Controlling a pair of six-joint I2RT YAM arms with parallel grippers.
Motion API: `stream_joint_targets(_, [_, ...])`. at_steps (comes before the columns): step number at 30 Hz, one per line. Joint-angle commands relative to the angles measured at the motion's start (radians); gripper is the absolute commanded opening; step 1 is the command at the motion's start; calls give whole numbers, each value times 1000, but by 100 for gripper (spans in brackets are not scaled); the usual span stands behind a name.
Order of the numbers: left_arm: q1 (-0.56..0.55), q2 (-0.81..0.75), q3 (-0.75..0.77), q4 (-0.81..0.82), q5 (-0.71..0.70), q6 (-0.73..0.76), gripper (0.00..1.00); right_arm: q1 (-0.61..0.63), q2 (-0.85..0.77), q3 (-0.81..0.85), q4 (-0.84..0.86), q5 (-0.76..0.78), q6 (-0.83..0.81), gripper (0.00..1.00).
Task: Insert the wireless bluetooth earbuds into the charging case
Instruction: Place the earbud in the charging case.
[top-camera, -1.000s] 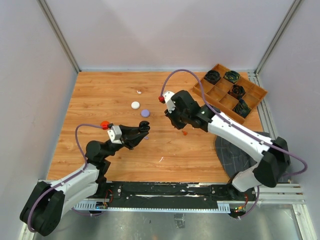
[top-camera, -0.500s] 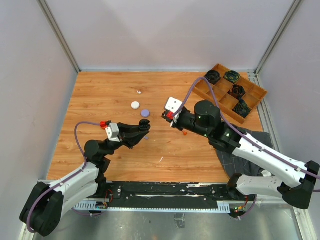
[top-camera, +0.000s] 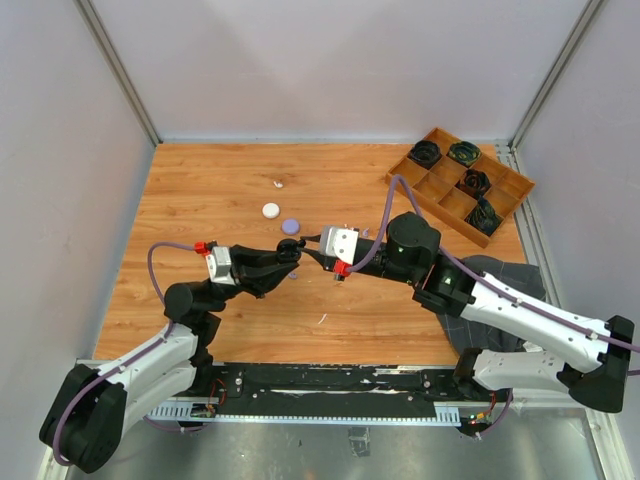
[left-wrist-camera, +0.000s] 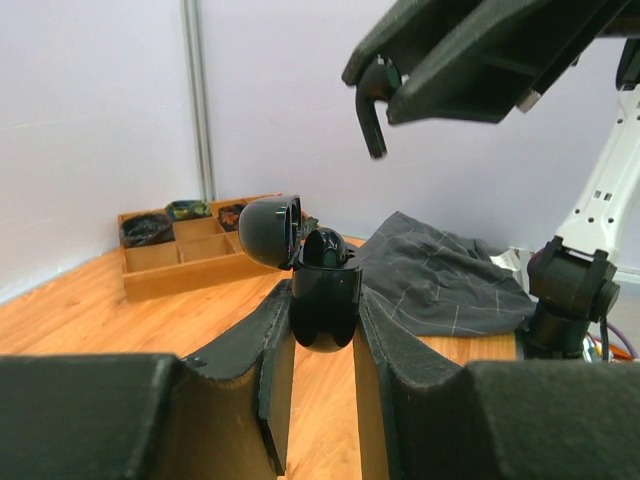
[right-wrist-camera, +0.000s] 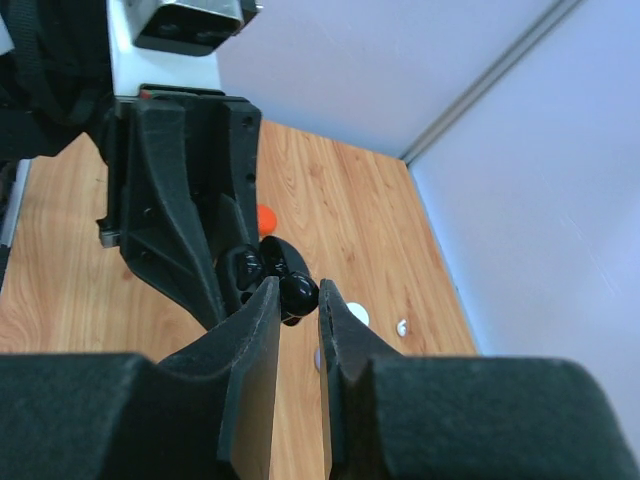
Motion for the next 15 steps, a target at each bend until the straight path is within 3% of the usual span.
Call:
stream_joint_targets(1, [0, -6, 37, 81, 22, -44, 0, 25, 2, -36, 96, -66, -26, 11])
stream_joint_targets(15, [0, 3, 43, 144, 51, -97, 0, 27, 40, -41, 127, -84, -23, 11])
